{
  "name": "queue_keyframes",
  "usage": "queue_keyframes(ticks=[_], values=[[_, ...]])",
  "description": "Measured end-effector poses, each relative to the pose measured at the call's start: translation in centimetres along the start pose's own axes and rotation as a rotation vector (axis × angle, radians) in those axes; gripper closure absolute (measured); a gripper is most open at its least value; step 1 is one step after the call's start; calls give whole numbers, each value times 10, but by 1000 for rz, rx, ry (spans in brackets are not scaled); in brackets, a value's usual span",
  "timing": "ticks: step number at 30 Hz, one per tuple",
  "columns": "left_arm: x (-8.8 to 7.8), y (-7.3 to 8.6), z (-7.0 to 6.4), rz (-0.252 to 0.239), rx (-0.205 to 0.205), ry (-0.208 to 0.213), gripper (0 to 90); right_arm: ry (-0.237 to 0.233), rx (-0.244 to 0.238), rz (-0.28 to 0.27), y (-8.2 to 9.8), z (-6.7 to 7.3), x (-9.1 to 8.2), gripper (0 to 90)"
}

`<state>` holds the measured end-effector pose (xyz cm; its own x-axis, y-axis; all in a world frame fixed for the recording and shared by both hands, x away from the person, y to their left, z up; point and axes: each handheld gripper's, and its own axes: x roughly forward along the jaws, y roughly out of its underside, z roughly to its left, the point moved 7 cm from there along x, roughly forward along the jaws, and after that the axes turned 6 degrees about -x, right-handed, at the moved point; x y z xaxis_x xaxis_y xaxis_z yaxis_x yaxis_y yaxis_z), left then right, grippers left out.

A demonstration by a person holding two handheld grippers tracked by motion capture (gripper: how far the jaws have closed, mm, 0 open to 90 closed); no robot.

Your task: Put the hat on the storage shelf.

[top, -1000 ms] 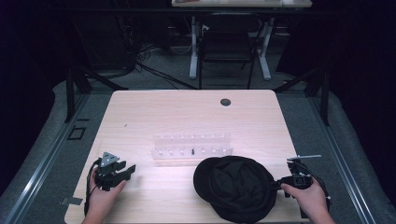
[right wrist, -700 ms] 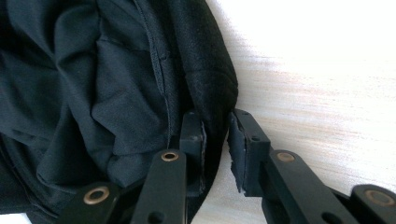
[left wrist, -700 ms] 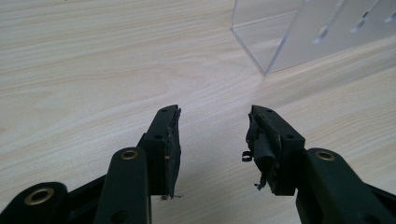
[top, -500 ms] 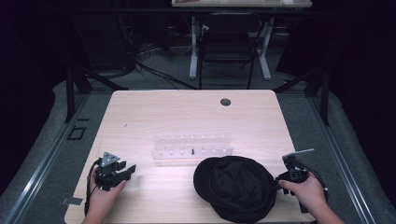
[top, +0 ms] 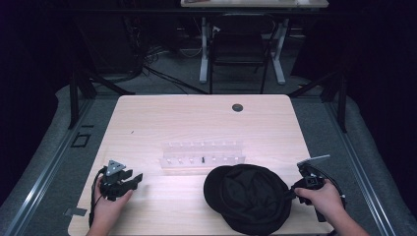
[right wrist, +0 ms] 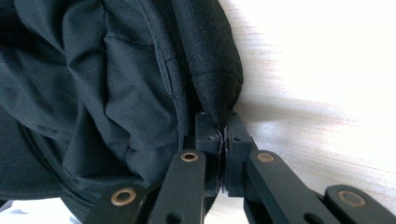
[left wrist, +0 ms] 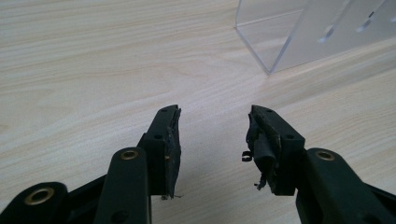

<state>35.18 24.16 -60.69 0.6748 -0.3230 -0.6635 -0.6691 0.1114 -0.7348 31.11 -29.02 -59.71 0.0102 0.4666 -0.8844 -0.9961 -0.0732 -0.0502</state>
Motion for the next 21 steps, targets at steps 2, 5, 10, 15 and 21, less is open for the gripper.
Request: queue_keyframes(ticks=[2, 5, 10, 15, 21], values=[[0, 0, 0, 1, 0, -1, 536, -15, -5, 2, 1, 0, -2, 879], [0, 0, 0, 0, 0, -1, 536, -30, -3, -6, 1, 0, -4, 880], [0, 0, 0, 2, 1, -1, 537, -66, -5, -25, 3, 5, -13, 881], [0, 0, 0, 1, 2, -2, 538, -93, -4, -46, 4, 12, -24, 881], [0, 0, 0, 2, 3, -2, 538, -95, -4, -72, 4, 21, -39, 881]])
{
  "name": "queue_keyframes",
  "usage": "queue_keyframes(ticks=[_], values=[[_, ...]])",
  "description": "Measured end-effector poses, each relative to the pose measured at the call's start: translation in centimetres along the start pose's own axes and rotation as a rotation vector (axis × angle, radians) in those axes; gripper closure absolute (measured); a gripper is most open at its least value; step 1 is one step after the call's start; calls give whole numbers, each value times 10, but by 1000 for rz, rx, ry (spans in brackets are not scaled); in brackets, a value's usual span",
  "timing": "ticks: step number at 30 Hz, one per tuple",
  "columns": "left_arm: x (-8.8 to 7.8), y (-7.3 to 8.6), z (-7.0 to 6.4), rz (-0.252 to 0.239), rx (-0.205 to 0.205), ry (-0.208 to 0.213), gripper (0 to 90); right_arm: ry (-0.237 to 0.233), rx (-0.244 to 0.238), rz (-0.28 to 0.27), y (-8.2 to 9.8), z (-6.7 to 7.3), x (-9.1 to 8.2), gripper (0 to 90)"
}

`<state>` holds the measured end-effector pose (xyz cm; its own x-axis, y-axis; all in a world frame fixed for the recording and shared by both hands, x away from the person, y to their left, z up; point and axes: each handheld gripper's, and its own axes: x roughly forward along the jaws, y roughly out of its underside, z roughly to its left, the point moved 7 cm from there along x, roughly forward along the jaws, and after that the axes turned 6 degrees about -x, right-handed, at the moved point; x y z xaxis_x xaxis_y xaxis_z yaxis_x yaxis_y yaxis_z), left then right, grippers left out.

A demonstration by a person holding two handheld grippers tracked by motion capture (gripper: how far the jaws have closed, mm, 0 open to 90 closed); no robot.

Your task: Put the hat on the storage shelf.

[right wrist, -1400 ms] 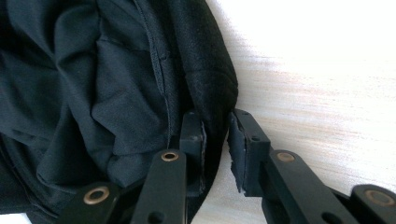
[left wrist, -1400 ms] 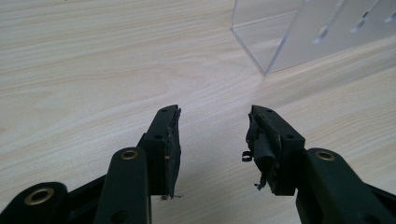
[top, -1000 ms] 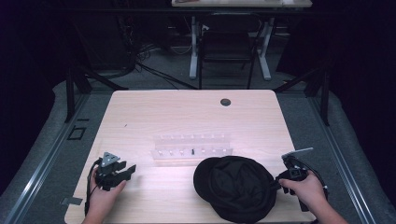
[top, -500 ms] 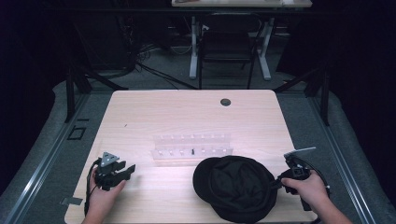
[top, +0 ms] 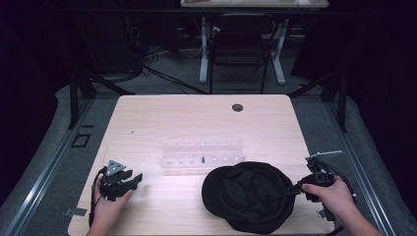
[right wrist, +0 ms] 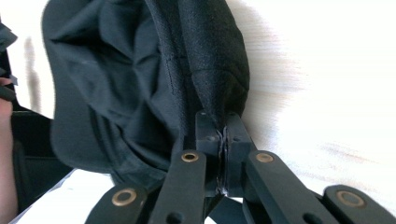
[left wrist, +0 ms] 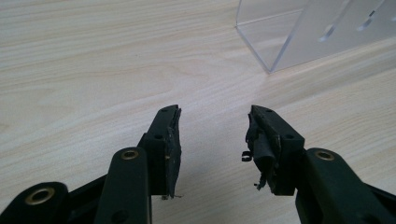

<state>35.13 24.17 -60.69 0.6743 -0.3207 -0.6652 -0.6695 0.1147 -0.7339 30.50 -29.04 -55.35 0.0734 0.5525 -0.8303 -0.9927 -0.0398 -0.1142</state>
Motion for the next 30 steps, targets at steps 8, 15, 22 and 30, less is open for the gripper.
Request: queue_keyframes(ticks=[8, 15, 22, 30], values=[[0, 0, 0, 2, 1, 0, 538, -17, -25, -15, -3, 18, -22, 881], [0, 0, 0, 2, 1, 1, 538, -56, -38, -11, -4, 33, -37, 881], [0, 0, 0, 3, 1, 1, 539, -111, -47, -34, -8, 44, -48, 881], [0, 0, 0, 3, 1, 1, 540, -121, -42, -60, -11, 55, -58, 881]])
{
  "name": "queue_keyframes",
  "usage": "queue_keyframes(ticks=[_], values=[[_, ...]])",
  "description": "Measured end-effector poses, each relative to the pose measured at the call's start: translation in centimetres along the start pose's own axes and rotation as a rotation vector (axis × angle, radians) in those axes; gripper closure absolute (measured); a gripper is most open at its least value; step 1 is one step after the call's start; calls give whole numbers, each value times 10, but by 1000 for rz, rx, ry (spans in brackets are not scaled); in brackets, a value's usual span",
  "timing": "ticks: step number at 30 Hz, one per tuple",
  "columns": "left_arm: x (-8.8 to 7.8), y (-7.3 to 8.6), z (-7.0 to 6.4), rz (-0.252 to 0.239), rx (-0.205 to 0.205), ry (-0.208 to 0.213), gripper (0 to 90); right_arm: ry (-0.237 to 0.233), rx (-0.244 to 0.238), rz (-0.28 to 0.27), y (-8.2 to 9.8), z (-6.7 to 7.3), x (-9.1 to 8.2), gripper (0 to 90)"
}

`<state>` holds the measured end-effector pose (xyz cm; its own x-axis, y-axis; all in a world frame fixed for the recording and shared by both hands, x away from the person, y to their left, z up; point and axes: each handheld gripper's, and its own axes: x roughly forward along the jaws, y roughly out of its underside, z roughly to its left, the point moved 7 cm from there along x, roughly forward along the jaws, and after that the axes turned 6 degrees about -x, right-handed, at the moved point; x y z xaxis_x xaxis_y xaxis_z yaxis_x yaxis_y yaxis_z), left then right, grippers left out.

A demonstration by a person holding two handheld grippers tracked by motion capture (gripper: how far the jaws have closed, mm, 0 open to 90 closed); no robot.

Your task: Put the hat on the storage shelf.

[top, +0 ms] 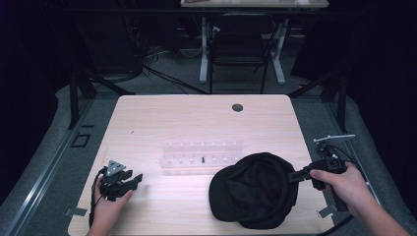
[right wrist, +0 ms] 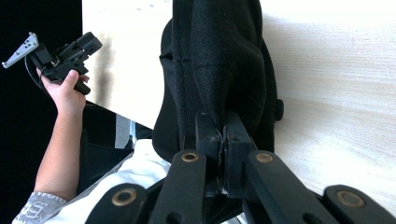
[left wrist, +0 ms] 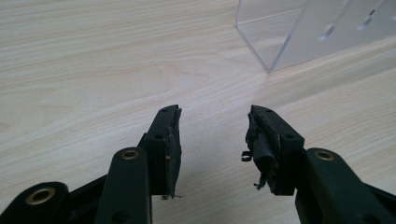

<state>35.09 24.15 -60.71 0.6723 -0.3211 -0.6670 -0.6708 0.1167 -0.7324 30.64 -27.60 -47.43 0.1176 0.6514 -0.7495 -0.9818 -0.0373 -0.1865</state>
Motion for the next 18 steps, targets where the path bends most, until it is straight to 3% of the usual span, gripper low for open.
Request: queue_keyframes(ticks=[13, 17, 18], values=[[1, 0, 0, -4, 0, -2, 543, -28, -28, 9, -3, 18, -18, 882], [1, 0, 0, -3, 1, -2, 543, -44, -27, -24, -5, 27, -24, 882], [1, 0, 0, -3, 1, -2, 543, -44, -37, -3, -4, 27, -28, 883]])
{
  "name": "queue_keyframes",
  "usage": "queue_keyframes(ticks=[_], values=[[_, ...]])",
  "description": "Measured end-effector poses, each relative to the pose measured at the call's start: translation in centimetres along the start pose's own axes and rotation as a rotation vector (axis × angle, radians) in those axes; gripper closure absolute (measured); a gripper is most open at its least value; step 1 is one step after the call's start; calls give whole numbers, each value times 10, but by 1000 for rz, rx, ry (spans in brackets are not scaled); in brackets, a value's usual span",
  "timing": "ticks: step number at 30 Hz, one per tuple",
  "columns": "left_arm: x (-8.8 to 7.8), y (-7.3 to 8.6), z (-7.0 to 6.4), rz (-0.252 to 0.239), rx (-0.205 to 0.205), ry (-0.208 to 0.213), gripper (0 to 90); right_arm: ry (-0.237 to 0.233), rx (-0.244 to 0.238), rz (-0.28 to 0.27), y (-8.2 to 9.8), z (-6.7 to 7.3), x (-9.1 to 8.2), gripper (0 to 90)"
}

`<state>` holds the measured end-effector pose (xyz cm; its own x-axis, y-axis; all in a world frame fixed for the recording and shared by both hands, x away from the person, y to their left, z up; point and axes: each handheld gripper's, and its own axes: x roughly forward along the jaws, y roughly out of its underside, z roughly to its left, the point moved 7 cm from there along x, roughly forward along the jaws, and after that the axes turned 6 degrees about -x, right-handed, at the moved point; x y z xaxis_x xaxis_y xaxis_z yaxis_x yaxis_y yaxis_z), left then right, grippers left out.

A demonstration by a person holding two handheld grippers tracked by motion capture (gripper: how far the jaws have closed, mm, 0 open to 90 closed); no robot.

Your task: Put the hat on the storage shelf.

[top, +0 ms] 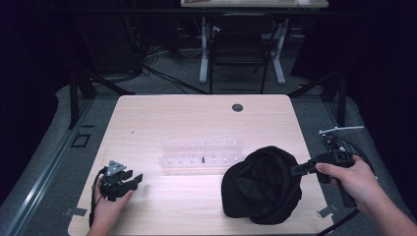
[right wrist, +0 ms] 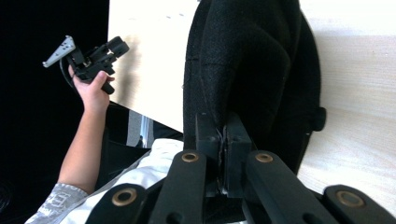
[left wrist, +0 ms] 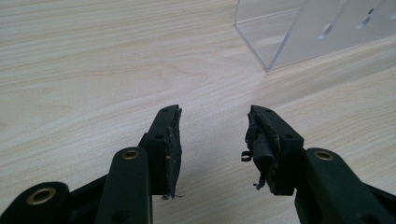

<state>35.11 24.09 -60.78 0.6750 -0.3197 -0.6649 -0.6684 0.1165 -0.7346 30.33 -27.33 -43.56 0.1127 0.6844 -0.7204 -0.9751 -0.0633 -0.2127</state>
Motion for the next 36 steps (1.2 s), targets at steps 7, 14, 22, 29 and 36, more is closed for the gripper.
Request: queue_keyframes(ticks=[7, 14, 22, 29, 36], values=[[0, 0, 0, -1, -2, 2, 527, -23, -18, -47, -4, 9, -12, 883], [1, 1, -1, 4, -3, 10, 481, -20, -32, -74, -8, 16, -25, 883], [2, 2, -2, 14, 4, 10, 452, -11, -34, -118, -11, 18, -39, 883], [3, 2, -3, 21, 5, 18, 438, -18, -21, -155, -16, 19, -52, 883], [3, 3, -3, 23, 5, 19, 438, -34, -29, -190, -22, 23, -62, 883]])
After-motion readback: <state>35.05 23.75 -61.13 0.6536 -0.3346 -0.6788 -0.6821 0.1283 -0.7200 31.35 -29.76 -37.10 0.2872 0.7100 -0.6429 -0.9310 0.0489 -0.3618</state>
